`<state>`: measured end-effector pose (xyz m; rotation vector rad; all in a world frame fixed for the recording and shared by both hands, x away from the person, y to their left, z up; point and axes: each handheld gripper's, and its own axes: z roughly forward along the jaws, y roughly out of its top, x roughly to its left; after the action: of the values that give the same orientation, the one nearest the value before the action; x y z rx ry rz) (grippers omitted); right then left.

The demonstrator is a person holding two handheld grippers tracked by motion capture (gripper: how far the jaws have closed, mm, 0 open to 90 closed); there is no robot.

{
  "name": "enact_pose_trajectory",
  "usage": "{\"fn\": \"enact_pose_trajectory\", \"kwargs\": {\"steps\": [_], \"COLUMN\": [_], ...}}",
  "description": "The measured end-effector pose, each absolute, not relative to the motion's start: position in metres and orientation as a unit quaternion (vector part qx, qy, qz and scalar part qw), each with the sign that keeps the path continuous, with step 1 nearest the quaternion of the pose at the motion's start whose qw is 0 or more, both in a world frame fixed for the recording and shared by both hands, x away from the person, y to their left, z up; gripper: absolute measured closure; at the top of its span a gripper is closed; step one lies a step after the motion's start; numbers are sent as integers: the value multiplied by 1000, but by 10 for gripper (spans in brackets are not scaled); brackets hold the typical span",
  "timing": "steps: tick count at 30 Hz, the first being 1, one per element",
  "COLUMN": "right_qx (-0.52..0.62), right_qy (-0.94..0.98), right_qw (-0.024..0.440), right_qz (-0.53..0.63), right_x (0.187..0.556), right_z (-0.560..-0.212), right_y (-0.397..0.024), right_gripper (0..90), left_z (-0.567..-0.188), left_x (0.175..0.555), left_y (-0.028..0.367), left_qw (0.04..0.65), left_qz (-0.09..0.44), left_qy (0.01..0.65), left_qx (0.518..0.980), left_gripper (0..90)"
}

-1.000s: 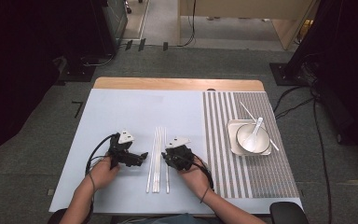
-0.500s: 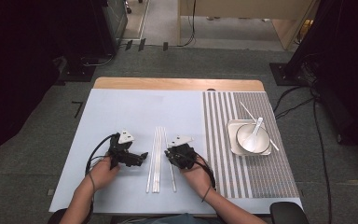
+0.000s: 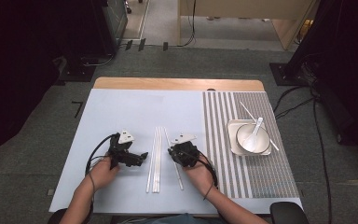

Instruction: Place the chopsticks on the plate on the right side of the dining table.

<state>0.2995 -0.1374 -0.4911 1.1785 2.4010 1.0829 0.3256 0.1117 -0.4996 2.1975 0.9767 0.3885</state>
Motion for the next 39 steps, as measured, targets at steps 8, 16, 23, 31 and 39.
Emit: {"fn": "enact_pose_trajectory", "kwargs": {"steps": [8, 16, 23, 31, 39], "right_qx": [417, 435, 439, 450, 459], "right_qy": [818, 804, 798, 788, 783], "right_qw": [129, 124, 124, 113, 115], "right_qz": [375, 386, 395, 404, 404], "right_x": [307, 321, 331, 325, 302], "right_z": [-492, -495, -496, -495, -492], "right_y": [-144, -155, -161, -166, -176], "right_gripper": [832, 844, 841, 778, 791], "left_z": [-500, -500, -499, -500, -500], "left_x": [326, 326, 326, 325, 326], "left_y": [112, 112, 112, 112, 112], "left_qw": [346, 345, 345, 345, 345], "left_qz": [149, 149, 149, 149, 150], "left_qy": [377, 377, 377, 377, 375], "left_qx": [846, 846, 847, 846, 847], "left_gripper": [0, 0, 0, 0, 0]}}
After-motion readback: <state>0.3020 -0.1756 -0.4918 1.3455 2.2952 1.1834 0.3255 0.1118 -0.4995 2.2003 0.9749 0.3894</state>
